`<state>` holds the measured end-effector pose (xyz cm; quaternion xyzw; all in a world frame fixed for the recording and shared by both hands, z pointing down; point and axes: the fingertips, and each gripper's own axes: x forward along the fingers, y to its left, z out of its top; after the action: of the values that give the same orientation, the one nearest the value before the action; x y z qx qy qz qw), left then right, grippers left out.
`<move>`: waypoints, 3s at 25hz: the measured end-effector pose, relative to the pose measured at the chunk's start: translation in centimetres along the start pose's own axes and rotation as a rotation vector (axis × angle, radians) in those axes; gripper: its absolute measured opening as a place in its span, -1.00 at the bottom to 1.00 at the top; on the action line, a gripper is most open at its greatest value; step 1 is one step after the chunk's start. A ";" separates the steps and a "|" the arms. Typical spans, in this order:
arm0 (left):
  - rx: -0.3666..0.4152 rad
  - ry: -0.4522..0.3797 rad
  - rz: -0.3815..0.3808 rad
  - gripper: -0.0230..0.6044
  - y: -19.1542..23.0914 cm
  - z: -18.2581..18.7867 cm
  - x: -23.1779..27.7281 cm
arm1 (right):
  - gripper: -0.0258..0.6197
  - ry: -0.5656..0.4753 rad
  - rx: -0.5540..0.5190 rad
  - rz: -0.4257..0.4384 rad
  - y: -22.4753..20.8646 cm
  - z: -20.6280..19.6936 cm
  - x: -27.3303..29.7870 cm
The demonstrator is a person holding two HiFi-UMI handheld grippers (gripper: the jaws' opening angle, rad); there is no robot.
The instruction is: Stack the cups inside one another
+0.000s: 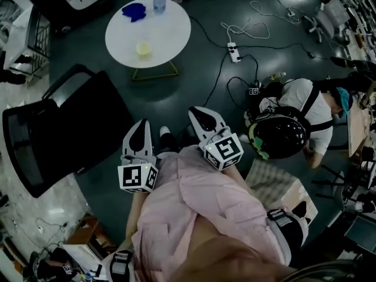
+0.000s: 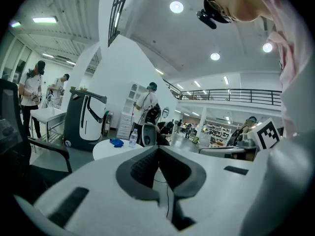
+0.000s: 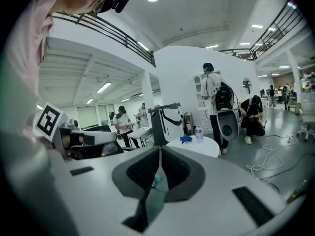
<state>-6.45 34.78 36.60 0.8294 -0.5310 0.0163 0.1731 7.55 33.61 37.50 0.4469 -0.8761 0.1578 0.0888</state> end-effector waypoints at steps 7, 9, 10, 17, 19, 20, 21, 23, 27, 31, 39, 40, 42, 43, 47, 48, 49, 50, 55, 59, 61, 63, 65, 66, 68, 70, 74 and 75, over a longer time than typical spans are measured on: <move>0.008 -0.044 -0.068 -0.88 0.3 2.0 3.4 | -0.81 -0.039 0.021 -0.073 -2.2 1.4 1.1; 0.021 -0.037 -0.085 -0.88 0.0 2.0 3.7 | -0.81 -0.036 0.025 -0.071 -2.3 1.4 1.6; 0.021 -0.034 -0.090 -0.88 -0.1 2.0 3.9 | -0.81 -0.034 0.027 -0.067 -2.3 1.5 1.9; 0.006 -0.037 -0.051 -0.88 0.1 3.2 6.3 | -0.81 -0.026 0.022 -0.028 -4.2 2.5 4.1; 0.004 -0.045 -0.043 -0.88 0.3 3.6 7.7 | -0.81 -0.024 0.013 -0.023 -5.4 3.2 5.0; 0.000 -0.045 -0.037 -0.88 0.5 3.8 8.4 | -0.81 -0.020 0.010 -0.017 -5.8 3.5 5.6; -0.004 -0.044 -0.028 -0.88 0.8 4.0 9.0 | -0.81 -0.016 0.008 -0.007 -6.3 3.9 6.3; -0.015 -0.040 -0.002 -0.88 1.1 4.4 9.8 | -0.81 -0.007 0.004 0.020 -6.9 4.7 7.5; -0.031 -0.039 0.079 -0.88 2.0 5.4 10.7 | -0.81 0.014 -0.006 0.094 -7.6 6.3 9.7; -0.036 -0.079 0.136 -0.88 3.2 6.7 12.5 | -0.81 0.010 -0.010 0.136 -9.1 7.4 12.3; -0.016 -0.104 0.202 -0.88 4.0 6.7 14.3 | -0.81 0.012 0.000 0.192 -11.3 7.7 14.6; -0.015 -0.108 0.203 -0.88 3.8 6.7 14.5 | -0.81 0.011 -0.003 0.197 -11.4 7.7 14.6; -0.018 -0.114 0.206 -0.88 3.5 6.6 15.0 | -0.81 0.009 -0.004 0.205 -12.1 7.7 14.6; -0.021 -0.116 0.208 -0.88 3.4 6.7 15.3 | -0.81 0.006 -0.003 0.207 -12.4 7.8 14.6; -0.017 -0.131 0.194 -0.88 2.6 7.4 16.4 | -0.81 -0.009 0.002 0.197 -13.7 8.3 14.2; -0.014 -0.132 0.188 -0.88 2.4 7.5 16.6 | -0.81 -0.012 0.006 0.192 -14.0 8.4 14.1; -0.013 -0.133 0.183 -0.88 2.3 7.6 16.7 | -0.81 -0.016 0.010 0.188 -14.2 8.5 14.0; -0.013 -0.133 0.178 -0.88 2.2 7.7 16.9 | -0.81 -0.021 0.015 0.186 -14.3 8.7 13.9; -0.013 -0.136 0.170 -0.88 2.0 8.1 17.5 | -0.81 -0.034 0.015 0.184 -14.7 9.2 13.8; -0.015 -0.133 0.171 -0.88 2.0 8.1 17.8 | -0.81 -0.035 0.030 0.182 -15.2 9.2 13.9; -0.020 -0.130 0.175 -0.88 2.1 8.1 17.8 | -0.81 -0.031 0.035 0.185 -15.2 9.2 14.2; -0.030 -0.129 0.182 -0.88 2.6 8.0 17.8 | -0.81 -0.023 0.036 0.189 -15.0 9.2 14.6; -0.040 -0.128 0.189 -0.88 3.4 8.1 17.8 | -0.81 -0.013 0.037 0.190 -14.8 9.2 15.2; -0.043 -0.127 0.192 -0.88 3.7 8.2 17.8 | -0.81 -0.009 0.039 0.190 -14.7 9.2 15.6; -0.052 -0.125 0.194 -0.88 4.5 8.3 18.1 | -0.81 -0.001 0.042 0.189 -14.6 9.3 16.2; -0.066 -0.122 0.191 -0.88 5.4 8.4 18.4 | -0.81 0.009 0.039 0.184 -14.4 9.3 17.0; -0.082 -0.115 0.174 -0.88 7.6 9.1 19.0 | -0.81 0.028 0.039 0.158 -13.8 9.5 19.0; -0.086 -0.114 0.171 -0.88 8.0 9.4 19.2 | -0.81 0.033 0.038 0.150 -13.7 9.7 19.4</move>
<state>-6.70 12.08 33.95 0.7726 -0.6088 -0.0390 0.1759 7.17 7.96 36.92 0.3789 -0.9024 0.1879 0.0825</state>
